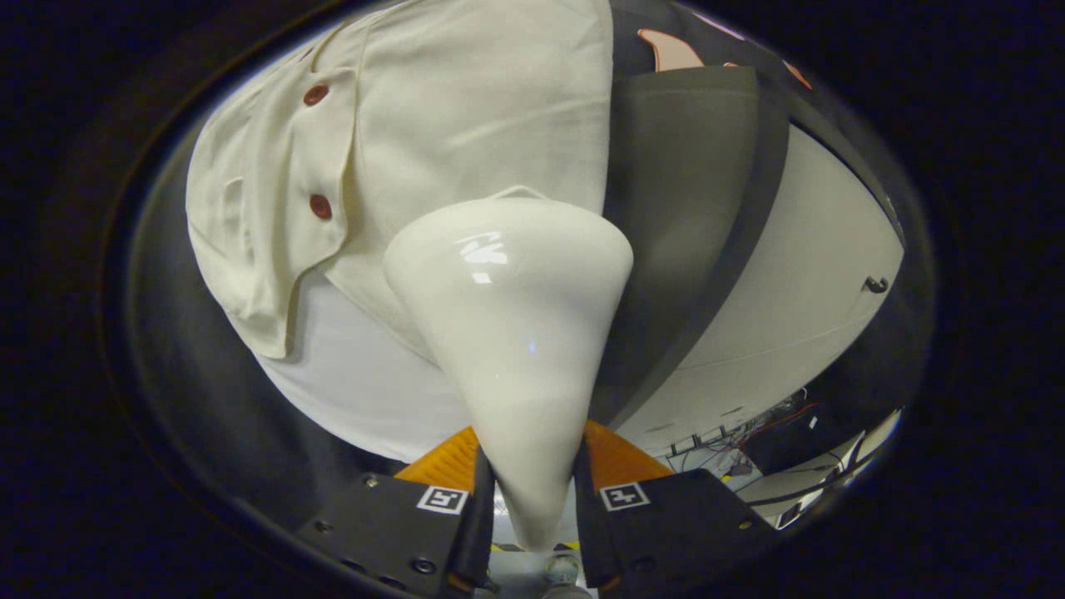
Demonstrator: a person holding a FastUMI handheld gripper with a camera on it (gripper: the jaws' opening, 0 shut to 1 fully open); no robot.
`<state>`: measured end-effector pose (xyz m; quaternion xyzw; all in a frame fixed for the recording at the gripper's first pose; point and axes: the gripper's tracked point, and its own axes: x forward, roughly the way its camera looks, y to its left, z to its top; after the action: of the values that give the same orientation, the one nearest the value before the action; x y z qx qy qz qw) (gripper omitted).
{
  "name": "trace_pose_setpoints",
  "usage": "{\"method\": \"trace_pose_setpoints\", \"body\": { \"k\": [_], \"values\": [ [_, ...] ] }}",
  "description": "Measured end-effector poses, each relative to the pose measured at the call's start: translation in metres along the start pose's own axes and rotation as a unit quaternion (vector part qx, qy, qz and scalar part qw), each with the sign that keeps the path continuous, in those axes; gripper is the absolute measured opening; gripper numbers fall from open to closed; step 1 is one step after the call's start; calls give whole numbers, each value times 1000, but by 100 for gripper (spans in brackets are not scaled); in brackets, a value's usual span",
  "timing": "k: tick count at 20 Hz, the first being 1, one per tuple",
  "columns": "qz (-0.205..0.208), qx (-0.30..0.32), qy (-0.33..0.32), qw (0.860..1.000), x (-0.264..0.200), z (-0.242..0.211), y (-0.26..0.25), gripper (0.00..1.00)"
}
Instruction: Iron the clothes twice with a garment steamer, once on the left side and once on the right side.
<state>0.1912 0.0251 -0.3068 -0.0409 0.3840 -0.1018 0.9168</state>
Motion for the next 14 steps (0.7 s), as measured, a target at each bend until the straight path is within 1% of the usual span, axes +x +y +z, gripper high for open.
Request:
{"method": "trace_pose_setpoints", "body": {
  "k": [5,10,14],
  "values": [
    [-4,-5,13,1000,2,-24,-8,38],
    [-7,-5,4,1000,-22,-37,-10,36],
    [-10,0,-20,1000,-54,-31,-9,36]
  ]
}}
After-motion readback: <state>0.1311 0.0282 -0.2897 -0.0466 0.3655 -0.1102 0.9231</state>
